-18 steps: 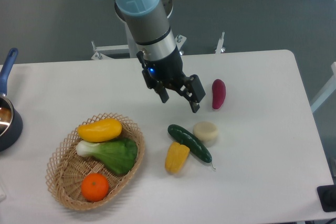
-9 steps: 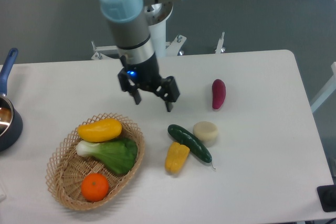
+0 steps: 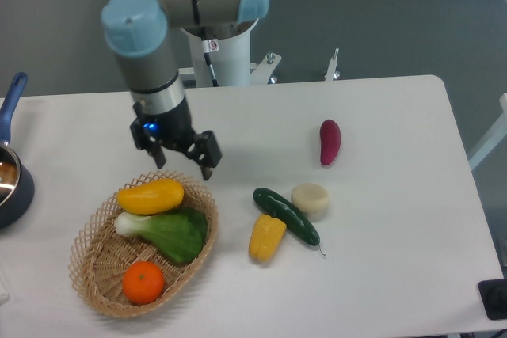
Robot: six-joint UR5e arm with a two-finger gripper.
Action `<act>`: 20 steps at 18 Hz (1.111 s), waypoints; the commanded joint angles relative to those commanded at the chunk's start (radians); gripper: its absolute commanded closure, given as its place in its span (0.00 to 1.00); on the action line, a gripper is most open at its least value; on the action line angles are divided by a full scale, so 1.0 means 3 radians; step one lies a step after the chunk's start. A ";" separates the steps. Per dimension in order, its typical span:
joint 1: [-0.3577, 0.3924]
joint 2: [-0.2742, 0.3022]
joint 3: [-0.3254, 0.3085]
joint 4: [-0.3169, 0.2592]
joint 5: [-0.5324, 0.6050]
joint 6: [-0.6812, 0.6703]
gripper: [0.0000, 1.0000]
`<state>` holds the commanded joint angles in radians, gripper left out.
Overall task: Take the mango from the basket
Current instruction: 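Move the open gripper over the basket toward the yellow mango, then lower the gripper onto the yellow mango and close on it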
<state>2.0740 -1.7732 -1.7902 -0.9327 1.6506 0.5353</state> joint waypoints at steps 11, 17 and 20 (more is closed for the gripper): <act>-0.0031 -0.0368 -0.0066 -0.0036 -0.0389 0.1053 0.00; -0.0021 -0.0414 -0.0092 -0.0036 -0.0440 0.1125 0.00; -0.0021 -0.0425 -0.0092 -0.0031 -0.0562 0.1115 0.00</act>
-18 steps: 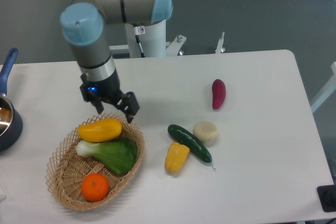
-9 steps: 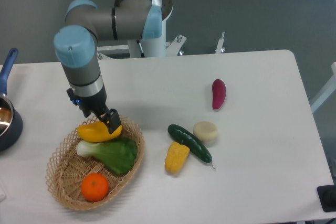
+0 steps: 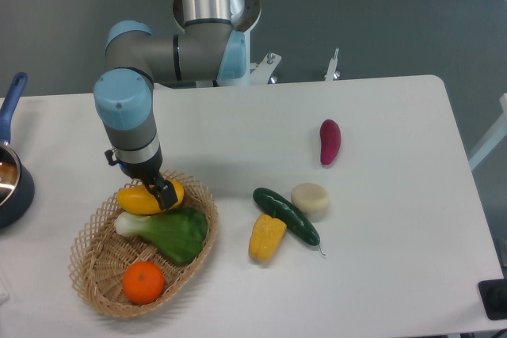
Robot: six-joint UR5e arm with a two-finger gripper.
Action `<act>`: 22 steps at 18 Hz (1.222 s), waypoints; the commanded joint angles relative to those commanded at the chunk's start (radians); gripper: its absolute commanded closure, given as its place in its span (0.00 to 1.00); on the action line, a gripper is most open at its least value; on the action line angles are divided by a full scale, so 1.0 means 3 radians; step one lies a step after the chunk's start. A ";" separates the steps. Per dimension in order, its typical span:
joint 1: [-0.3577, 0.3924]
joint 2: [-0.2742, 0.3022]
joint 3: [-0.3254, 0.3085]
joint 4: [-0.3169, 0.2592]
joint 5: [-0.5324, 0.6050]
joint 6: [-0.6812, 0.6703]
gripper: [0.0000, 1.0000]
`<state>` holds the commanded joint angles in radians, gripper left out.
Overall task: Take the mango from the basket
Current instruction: 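Lower the gripper onto the yellow mango and close on it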
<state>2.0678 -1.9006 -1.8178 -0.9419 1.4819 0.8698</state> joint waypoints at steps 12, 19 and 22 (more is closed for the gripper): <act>0.0000 -0.0107 -0.0010 0.0041 0.0010 -0.0026 0.00; 0.0015 -0.0153 0.0000 0.0046 0.0020 -0.0015 0.02; 0.0020 -0.0153 0.0010 0.0046 0.0025 -0.0015 0.26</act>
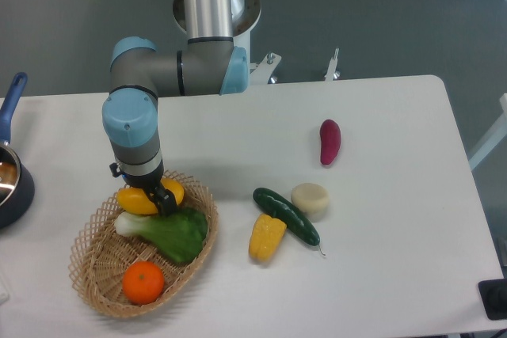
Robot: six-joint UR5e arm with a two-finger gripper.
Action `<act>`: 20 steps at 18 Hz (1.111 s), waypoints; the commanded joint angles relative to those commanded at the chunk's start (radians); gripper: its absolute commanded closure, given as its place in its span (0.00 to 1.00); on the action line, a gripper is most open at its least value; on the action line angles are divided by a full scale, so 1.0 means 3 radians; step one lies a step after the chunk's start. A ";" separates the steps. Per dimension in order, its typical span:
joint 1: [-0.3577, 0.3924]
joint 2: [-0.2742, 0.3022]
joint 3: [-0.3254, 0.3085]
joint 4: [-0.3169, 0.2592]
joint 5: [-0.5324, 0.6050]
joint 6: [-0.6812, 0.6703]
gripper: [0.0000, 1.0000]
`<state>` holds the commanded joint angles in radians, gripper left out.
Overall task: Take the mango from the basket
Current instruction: 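Lower the gripper onto the yellow mango and close on it, then lift the grasped yellow mango up out of the basket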
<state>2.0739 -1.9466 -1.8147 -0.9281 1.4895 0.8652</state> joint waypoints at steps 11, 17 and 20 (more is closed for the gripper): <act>0.0184 0.0311 0.0010 -0.0031 -0.0041 0.0056 0.64; 0.0582 0.0782 0.0112 -0.0010 -0.0587 0.0010 0.64; 0.0848 0.0808 0.0398 0.0000 -0.0802 -0.0117 0.64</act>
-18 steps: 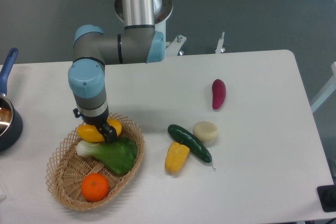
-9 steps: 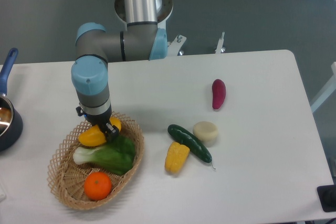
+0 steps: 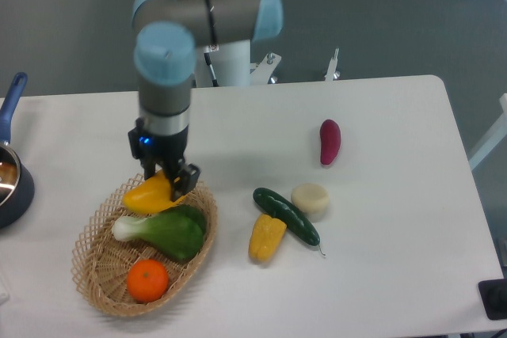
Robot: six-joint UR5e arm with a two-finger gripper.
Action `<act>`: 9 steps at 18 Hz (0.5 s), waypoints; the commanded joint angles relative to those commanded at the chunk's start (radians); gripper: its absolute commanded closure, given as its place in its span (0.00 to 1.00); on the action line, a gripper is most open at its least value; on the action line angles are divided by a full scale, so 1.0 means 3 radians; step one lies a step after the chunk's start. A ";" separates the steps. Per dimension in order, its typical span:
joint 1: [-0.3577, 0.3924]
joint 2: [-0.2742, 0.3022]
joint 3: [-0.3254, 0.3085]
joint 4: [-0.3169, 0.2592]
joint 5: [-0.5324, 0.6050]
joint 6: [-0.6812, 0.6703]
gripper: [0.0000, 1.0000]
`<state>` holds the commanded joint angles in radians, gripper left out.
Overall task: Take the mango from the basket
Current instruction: 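Lift the grasped yellow mango up out of the basket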
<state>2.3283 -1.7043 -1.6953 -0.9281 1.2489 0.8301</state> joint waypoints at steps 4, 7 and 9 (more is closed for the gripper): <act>0.0435 -0.0010 0.0302 0.0148 -0.0378 -0.0143 0.64; 0.0594 -0.0051 0.0466 0.0148 -0.0476 -0.0164 0.64; 0.0696 -0.0077 0.0482 0.0153 -0.0482 -0.0124 0.64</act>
<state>2.5371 -1.7272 -1.5509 -0.8821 1.1045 0.7930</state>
